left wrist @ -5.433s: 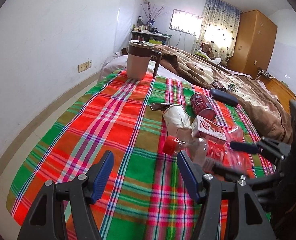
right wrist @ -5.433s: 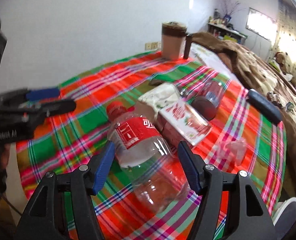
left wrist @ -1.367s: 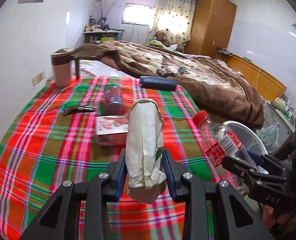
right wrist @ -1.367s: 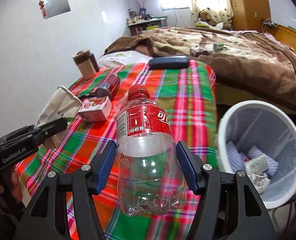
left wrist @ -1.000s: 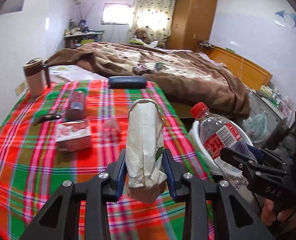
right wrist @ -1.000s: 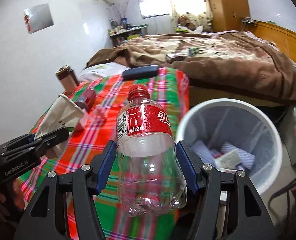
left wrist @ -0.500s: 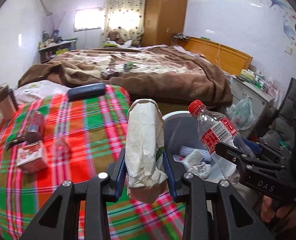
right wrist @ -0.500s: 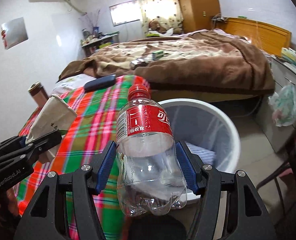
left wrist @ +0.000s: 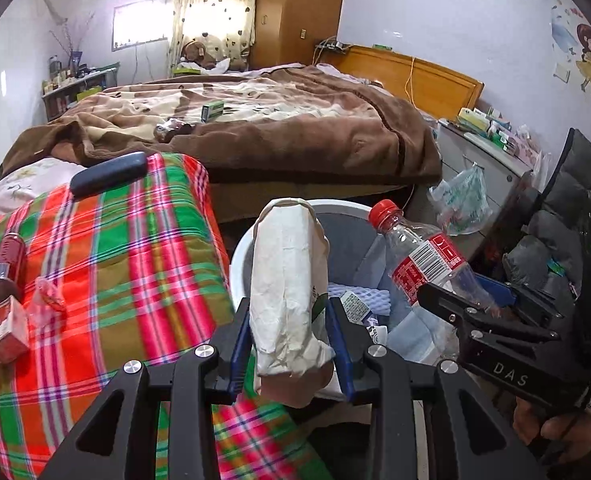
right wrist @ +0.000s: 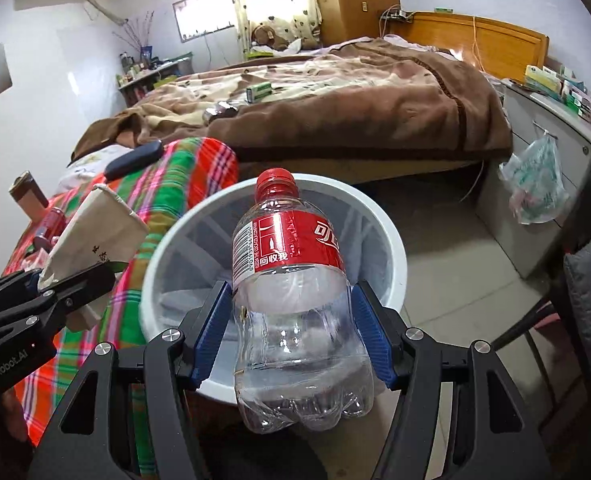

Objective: Collect trash
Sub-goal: 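Carry paper bag and water bottle to the wastebasket while opening both grippers over it, then move both grippers back from the wastebasket over the plaid bed cover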

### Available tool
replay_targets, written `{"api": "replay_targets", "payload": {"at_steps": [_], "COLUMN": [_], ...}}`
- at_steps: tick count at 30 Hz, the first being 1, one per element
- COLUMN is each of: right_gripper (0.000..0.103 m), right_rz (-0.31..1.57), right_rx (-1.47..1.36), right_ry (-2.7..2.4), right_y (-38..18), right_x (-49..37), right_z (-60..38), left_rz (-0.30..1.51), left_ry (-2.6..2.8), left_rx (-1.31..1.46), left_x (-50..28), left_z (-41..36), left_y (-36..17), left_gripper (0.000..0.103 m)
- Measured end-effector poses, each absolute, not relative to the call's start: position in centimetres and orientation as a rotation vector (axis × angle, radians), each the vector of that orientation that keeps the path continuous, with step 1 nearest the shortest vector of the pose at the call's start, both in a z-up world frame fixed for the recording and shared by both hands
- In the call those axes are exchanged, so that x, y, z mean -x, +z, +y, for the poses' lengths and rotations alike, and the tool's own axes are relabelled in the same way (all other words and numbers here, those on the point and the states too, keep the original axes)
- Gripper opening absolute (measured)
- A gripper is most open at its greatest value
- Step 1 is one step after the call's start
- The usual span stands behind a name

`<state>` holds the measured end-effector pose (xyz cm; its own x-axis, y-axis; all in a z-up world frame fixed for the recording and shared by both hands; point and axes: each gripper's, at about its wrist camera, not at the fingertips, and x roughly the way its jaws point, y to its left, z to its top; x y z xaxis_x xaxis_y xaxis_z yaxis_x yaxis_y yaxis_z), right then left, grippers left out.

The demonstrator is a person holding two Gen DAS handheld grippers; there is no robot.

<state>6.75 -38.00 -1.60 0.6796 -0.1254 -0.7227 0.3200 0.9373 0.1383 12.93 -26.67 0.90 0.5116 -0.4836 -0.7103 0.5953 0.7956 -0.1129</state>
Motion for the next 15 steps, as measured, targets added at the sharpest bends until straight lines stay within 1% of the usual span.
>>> {"api": "replay_targets", "payload": {"at_steps": [2, 4, 5, 10, 11, 14, 15], "right_gripper": [0.063, 0.064, 0.064, 0.064, 0.064, 0.064, 0.064], "right_rz": [0.792, 0.818, 0.827, 0.823, 0.821, 0.812, 0.811], "right_rx": [-0.257, -0.254, -0.248, -0.240, -0.247, -0.247, -0.246], "right_ry": [-0.263, -0.261, -0.252, -0.255, -0.255, -0.263, -0.269], "right_y": [-1.9, -2.3, -2.5, -2.7, -2.6, -2.5, -2.4], "right_x": [-6.9, -7.4, -7.6, -6.9, -6.9, -6.7, -6.7], "right_z": [-38.3, -38.5, -38.6, -38.5, -38.6, -38.5, -38.5], "left_rz": [0.814, 0.833, 0.836, 0.851, 0.851, 0.837, 0.833], "left_ry": [-0.650, -0.643, -0.640, -0.630, -0.632, -0.623, -0.622], "left_rx": [-0.154, -0.145, -0.144, -0.149, -0.148, -0.147, -0.144], "left_x": [-13.4, -13.9, -14.2, -14.4, -14.4, -14.2, -14.1], "left_z": [-27.2, -27.5, -27.6, -27.8, -27.7, -27.2, -27.1], "left_y": [0.6, 0.1, -0.1, -0.7, -0.7, -0.3, -0.2], "left_gripper": [0.040, 0.040, 0.042, 0.045, 0.047, 0.060, 0.061]}}
